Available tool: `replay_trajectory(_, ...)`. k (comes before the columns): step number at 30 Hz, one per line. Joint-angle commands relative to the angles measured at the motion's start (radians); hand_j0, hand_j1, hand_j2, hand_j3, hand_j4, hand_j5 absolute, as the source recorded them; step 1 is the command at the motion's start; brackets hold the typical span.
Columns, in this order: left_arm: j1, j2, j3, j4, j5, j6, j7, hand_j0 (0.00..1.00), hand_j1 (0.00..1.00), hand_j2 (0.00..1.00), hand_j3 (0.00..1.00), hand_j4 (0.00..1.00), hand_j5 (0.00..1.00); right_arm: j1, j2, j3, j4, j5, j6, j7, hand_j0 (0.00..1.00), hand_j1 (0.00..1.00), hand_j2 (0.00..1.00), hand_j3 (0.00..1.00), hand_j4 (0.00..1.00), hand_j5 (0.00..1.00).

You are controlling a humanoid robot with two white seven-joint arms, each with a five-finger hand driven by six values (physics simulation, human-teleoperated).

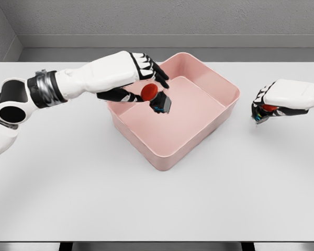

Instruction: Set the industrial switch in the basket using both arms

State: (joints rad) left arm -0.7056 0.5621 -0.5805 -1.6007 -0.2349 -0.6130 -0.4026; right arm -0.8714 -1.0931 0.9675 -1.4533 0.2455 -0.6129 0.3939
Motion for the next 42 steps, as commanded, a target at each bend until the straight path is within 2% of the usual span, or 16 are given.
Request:
replay_trajectory(1, -0.002, -0.024, 0.004, 0.031, 0.006, 0.002, 0.001, 1.00, 1.00, 1.00, 1.00, 1.00, 1.00, -0.003, 0.002, -0.001, -0.001, -0.005, 0.002, 0.013, 0.46, 0.46, 0.46, 0.46, 0.46, 0.46)
replay_trajectory(6, -0.026, -0.045, 0.010, 0.064, 0.005, 0.002, 0.001, 1.00, 1.00, 1.00, 1.00, 1.00, 1.00, -0.029, 0.005, -0.001, -0.004, -0.006, 0.002, 0.023, 0.46, 0.46, 0.46, 0.46, 0.46, 0.46)
replay_trajectory(9, -0.046, -0.064, 0.010, 0.068, 0.003, 0.002, 0.001, 1.00, 1.00, 1.00, 1.00, 1.00, 1.00, -0.040, 0.009, -0.001, -0.036, -0.005, 0.002, 0.025, 0.46, 0.46, 0.46, 0.46, 0.46, 0.46)
replay_trajectory(12, -0.066, -0.048, 0.013, 0.076, 0.012, 0.002, 0.001, 1.00, 1.00, 1.00, 1.00, 1.00, 1.00, -0.041, 0.018, -0.003, -0.036, -0.005, 0.002, 0.026, 0.46, 0.46, 0.46, 0.46, 0.46, 0.46)
replay_trajectory(13, -0.064, -0.007, 0.014, 0.073, 0.017, 0.002, 0.001, 1.00, 1.00, 1.00, 1.00, 1.00, 1.00, -0.043, 0.024, -0.003, -0.036, -0.005, 0.002, 0.026, 0.46, 0.46, 0.46, 0.46, 0.46, 0.46)
replay_trajectory(15, -0.049, 0.053, 0.042, 0.073, 0.026, 0.002, 0.002, 1.00, 1.00, 1.00, 1.00, 1.00, 1.00, -0.061, 0.027, -0.003, -0.036, -0.003, 0.002, 0.026, 0.46, 0.46, 0.46, 0.46, 0.46, 0.46)
replay_trajectory(18, -0.018, 0.114, 0.044, 0.077, 0.068, 0.002, 0.002, 1.00, 1.00, 1.00, 1.00, 1.00, 1.00, -0.077, 0.062, -0.003, -0.036, -0.005, 0.002, 0.069, 0.46, 0.46, 0.46, 0.46, 0.46, 0.46)
replay_trajectory(22, 0.031, 0.208, 0.059, 0.079, 0.126, 0.002, 0.002, 1.00, 1.00, 1.00, 1.00, 1.00, 1.00, -0.097, 0.090, -0.001, -0.038, -0.003, 0.002, 0.072, 0.46, 0.46, 0.46, 0.46, 0.46, 0.46)
replay_trajectory(25, 0.061, 0.243, 0.082, 0.077, 0.146, 0.002, 0.004, 1.00, 1.00, 1.00, 1.00, 1.00, 1.00, -0.110, 0.122, -0.001, -0.038, -0.003, 0.002, 0.103, 0.46, 0.46, 0.46, 0.46, 0.46, 0.46)
replay_trajectory(30, 0.106, 0.294, 0.082, 0.079, 0.161, 0.002, 0.004, 1.00, 1.00, 1.00, 1.00, 1.00, 1.00, -0.146, 0.168, 0.000, -0.038, -0.002, 0.002, 0.112, 0.46, 0.46, 0.46, 0.46, 0.46, 0.46)
replay_trajectory(32, 0.123, 0.315, 0.085, 0.100, 0.201, 0.002, 0.004, 1.00, 1.00, 1.00, 1.00, 1.00, 1.00, -0.150, 0.170, 0.000, -0.059, -0.002, 0.002, 0.112, 0.46, 0.46, 0.46, 0.46, 0.46, 0.46)
replay_trajectory(35, 0.140, 0.334, 0.087, 0.120, 0.220, 0.002, 0.004, 1.00, 1.00, 1.00, 1.00, 1.00, 1.00, -0.156, 0.173, 0.002, -0.088, -0.002, 0.002, 0.112, 0.46, 0.46, 0.46, 0.46, 0.46, 0.46)
replay_trajectory(40, 0.150, 0.384, 0.087, 0.139, 0.263, 0.002, 0.004, 1.00, 1.00, 1.00, 1.00, 1.00, 1.00, -0.166, 0.228, 0.004, -0.084, 0.009, 0.002, 0.114, 0.46, 0.46, 0.46, 0.46, 0.46, 0.46)
replay_trajectory(42, 0.150, 0.394, 0.087, 0.139, 0.272, 0.002, 0.004, 1.00, 1.00, 1.00, 1.00, 1.00, 1.00, -0.166, 0.260, 0.002, -0.079, 0.006, 0.002, 0.160, 0.46, 0.46, 0.46, 0.46, 0.46, 0.46)
